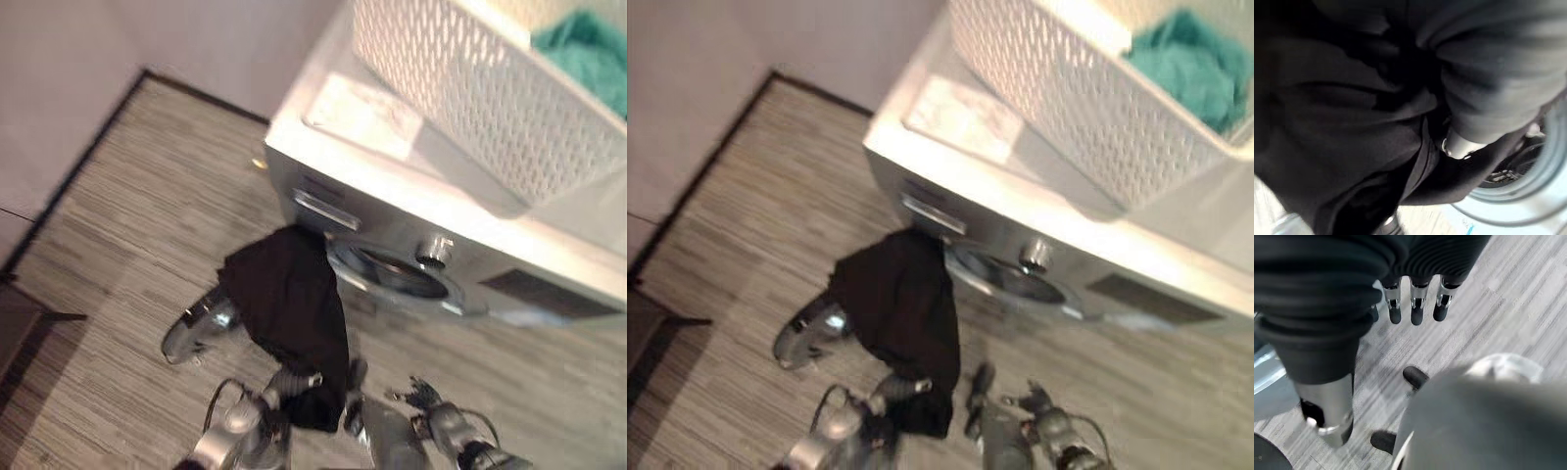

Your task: Grab the laundry basket,head to the washer,open it,put in the laundry and shut it.

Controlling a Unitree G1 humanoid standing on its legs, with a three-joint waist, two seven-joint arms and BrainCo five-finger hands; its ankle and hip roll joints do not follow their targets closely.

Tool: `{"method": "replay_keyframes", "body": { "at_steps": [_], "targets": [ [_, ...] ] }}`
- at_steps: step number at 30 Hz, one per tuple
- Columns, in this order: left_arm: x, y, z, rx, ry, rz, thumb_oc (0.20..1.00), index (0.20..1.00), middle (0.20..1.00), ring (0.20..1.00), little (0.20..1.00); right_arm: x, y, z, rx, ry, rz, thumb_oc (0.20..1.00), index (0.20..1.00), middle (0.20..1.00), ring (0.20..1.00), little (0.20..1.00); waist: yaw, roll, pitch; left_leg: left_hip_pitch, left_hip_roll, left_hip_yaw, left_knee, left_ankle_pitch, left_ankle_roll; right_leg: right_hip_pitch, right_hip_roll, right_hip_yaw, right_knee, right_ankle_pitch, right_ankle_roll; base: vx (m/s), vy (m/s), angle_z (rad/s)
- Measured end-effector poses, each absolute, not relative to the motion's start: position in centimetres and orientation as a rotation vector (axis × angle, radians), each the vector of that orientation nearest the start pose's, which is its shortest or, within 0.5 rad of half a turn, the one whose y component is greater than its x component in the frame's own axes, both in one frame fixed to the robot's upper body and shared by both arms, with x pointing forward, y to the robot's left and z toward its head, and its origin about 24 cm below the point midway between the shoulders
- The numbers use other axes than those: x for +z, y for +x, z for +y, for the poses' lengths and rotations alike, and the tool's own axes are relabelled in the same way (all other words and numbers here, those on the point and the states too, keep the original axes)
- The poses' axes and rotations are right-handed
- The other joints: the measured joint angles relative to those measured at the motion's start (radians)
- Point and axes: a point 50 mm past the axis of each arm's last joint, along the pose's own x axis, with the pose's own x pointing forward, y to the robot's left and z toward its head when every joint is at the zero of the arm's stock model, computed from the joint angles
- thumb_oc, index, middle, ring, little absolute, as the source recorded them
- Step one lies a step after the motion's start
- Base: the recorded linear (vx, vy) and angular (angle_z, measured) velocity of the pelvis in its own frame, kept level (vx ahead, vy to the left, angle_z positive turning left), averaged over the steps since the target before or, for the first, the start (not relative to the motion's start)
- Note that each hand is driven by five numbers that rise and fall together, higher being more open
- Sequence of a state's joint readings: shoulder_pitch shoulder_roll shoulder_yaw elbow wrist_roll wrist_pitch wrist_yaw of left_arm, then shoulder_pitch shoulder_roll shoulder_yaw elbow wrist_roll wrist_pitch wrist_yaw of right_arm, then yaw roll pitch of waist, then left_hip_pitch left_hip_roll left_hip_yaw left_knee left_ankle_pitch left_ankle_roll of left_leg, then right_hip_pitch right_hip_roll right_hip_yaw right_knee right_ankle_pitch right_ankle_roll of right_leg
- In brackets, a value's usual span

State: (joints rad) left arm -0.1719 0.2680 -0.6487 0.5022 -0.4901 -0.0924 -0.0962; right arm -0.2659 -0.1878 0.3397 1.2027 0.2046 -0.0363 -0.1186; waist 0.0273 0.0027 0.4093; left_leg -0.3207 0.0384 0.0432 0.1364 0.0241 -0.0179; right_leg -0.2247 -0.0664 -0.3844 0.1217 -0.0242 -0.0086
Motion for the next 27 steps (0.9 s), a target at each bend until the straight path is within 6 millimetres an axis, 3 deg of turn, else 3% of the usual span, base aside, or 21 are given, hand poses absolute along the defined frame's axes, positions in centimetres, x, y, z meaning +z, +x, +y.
{"method": "replay_keyframes", "body": {
  "at_steps": [4,5,9,15,23,27],
  "targets": [
    [-1.7,27.5,6.9,-0.473,-0.018,0.286,0.200,0.200,0.200,0.200,0.200,-12.0,21.8,-16.7,0.036,-0.300,0.835,1.000,1.000,1.000,1.000,1.000,-0.015,-0.020,0.016,-0.077,-0.001,0.023,0.022,-0.004,0.015,-0.092,-0.010,0.023,0.037,-0.001,0.000,-0.06,-0.002,-0.14],
    [-0.1,29.4,6.0,-0.444,-0.005,0.236,0.200,0.200,0.200,0.200,0.200,-11.1,23.1,-15.8,0.048,-0.291,0.786,1.000,1.000,1.000,1.000,1.000,-0.020,-0.030,0.040,-0.124,0.002,0.025,0.039,-0.002,0.018,-0.135,-0.010,0.025,0.045,0.006,-0.004,-0.04,-0.021,-0.05],
    [3.1,31.8,4.7,-0.413,0.005,0.133,0.200,0.200,0.200,0.200,0.200,-10.4,24.2,-14.2,0.066,-0.300,0.741,1.000,1.000,1.000,1.000,1.000,-0.044,-0.062,0.078,-0.154,0.003,0.025,0.046,-0.001,0.019,-0.166,-0.011,0.026,0.051,0.007,-0.005,0.00,-0.023,-0.01],
    [6.4,33.3,2.8,-0.367,-0.050,0.029,0.200,0.200,0.200,0.200,0.200,-9.2,25.3,-13.1,0.054,-0.274,0.650,1.000,1.000,1.000,1.000,1.000,-0.061,-0.077,0.086,-0.197,0.006,0.052,0.052,-0.005,0.024,-0.217,-0.012,0.043,0.056,0.009,-0.005,0.01,-0.009,-0.06],
    [10.6,34.5,-1.1,-0.384,-0.096,-0.069,0.200,0.200,0.200,0.200,0.200,-7.5,26.9,-11.8,0.050,-0.239,0.541,1.000,1.000,1.000,1.000,1.000,-0.151,-0.102,0.098,-0.277,0.001,0.084,0.071,-0.015,0.042,-0.311,-0.024,0.078,0.071,0.024,0.006,0.02,0.008,-0.11],
    [9.6,33.3,-0.9,-0.398,-0.132,-0.062,0.200,0.200,0.200,0.200,0.200,-7.7,26.6,-12.1,0.041,-0.241,0.548,1.000,1.000,1.000,1.000,1.000,-0.146,-0.101,0.099,-0.274,0.000,0.105,0.069,-0.017,0.046,-0.318,-0.027,0.093,0.071,0.025,0.006,0.03,-0.005,-0.10]
  ]
}}
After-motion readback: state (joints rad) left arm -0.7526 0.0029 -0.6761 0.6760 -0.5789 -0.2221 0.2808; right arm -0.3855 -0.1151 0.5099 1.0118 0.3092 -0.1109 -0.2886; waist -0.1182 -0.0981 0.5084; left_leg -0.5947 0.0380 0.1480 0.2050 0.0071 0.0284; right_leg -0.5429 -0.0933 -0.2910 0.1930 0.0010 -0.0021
